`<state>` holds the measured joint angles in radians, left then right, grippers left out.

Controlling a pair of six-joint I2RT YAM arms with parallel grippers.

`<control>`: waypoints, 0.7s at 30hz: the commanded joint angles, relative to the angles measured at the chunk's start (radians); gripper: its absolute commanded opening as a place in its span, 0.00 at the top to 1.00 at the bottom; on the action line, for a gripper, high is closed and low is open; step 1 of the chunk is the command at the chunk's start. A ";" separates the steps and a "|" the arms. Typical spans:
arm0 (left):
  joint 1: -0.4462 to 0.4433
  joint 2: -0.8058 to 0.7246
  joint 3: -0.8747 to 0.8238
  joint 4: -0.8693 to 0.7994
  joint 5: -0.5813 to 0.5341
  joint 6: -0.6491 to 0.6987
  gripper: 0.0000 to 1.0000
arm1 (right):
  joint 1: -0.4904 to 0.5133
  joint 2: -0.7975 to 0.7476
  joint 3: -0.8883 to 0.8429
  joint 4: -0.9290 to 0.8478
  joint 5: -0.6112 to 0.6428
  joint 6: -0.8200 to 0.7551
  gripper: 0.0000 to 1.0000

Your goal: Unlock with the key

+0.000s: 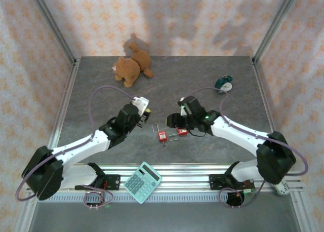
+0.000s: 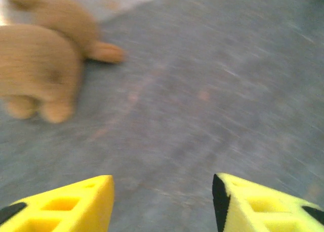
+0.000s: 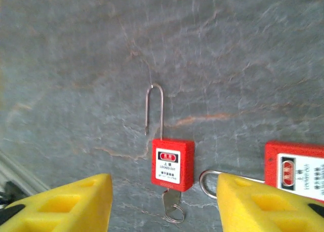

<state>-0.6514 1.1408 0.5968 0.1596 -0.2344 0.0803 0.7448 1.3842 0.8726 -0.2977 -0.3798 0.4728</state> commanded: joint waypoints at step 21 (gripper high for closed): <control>0.012 -0.396 -0.155 -0.056 -0.496 -0.361 0.33 | 0.287 0.453 0.362 -0.324 0.467 -0.107 0.41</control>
<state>-0.6456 0.7536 0.4515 0.1234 -0.7200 -0.2462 1.0233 1.8122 1.2045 -0.5678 0.0223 0.3752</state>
